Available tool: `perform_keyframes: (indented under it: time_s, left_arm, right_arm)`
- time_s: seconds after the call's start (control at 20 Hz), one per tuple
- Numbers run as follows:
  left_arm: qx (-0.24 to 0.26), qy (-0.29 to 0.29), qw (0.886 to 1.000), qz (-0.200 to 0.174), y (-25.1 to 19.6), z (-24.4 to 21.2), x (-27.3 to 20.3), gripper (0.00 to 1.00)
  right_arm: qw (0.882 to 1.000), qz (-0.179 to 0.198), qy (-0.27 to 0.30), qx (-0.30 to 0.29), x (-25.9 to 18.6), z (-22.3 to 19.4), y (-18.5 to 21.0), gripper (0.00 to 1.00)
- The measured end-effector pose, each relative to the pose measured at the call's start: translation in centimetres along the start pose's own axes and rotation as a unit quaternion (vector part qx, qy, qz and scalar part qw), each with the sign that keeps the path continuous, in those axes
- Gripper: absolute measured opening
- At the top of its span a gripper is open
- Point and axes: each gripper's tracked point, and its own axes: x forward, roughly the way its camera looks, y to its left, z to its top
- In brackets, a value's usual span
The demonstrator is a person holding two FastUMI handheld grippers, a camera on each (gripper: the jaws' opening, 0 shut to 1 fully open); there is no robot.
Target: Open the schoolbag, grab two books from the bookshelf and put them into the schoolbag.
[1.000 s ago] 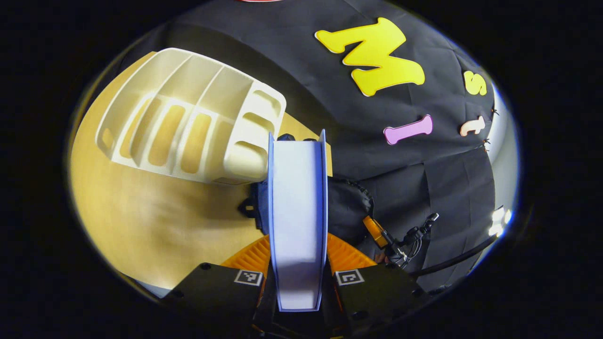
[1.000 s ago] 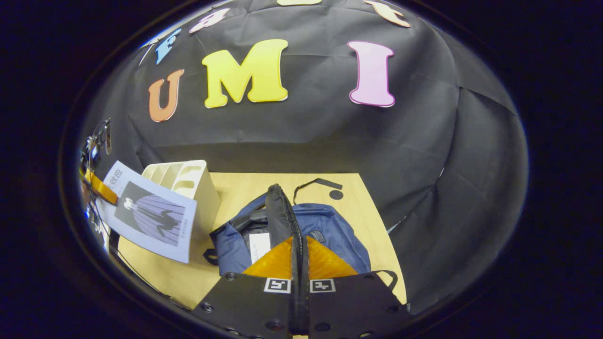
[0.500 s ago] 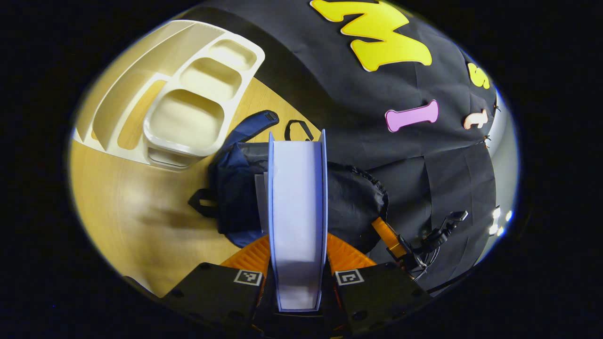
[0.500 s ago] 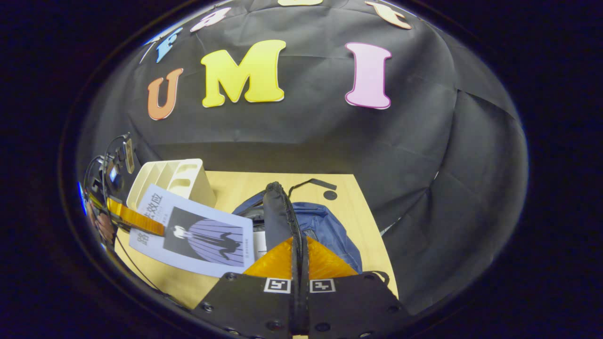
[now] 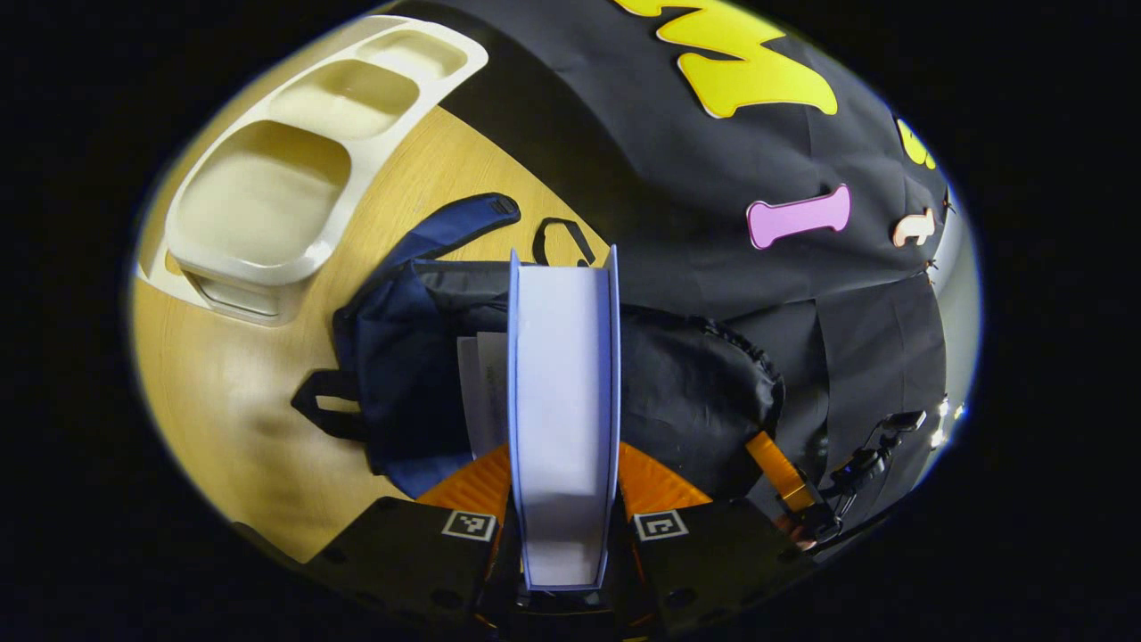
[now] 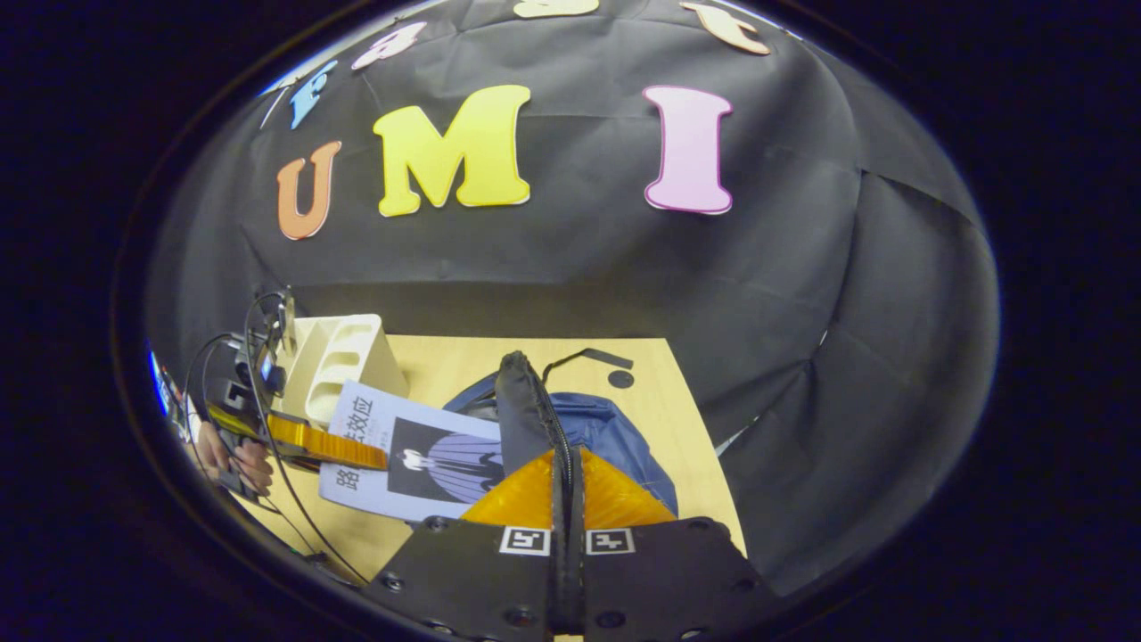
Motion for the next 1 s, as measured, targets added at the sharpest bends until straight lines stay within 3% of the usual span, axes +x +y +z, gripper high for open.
perform_keyframes:
  time_s: [0.2, 1.0]
  left_arm:
    - [0.001, 0.001, 1.000, -0.014, -0.9, -0.3, 1.9, 0.41]
    - [-0.091, 0.013, 0.993, -0.080, -2.4, -1.6, 11.9, 0.42]
  right_arm:
    - [1.000, 0.005, -0.011, -0.004, -0.5, 1.5, 0.1, 0.00]
    - [0.999, 0.017, -0.013, -0.038, 0.3, 3.0, 2.1, 0.00]
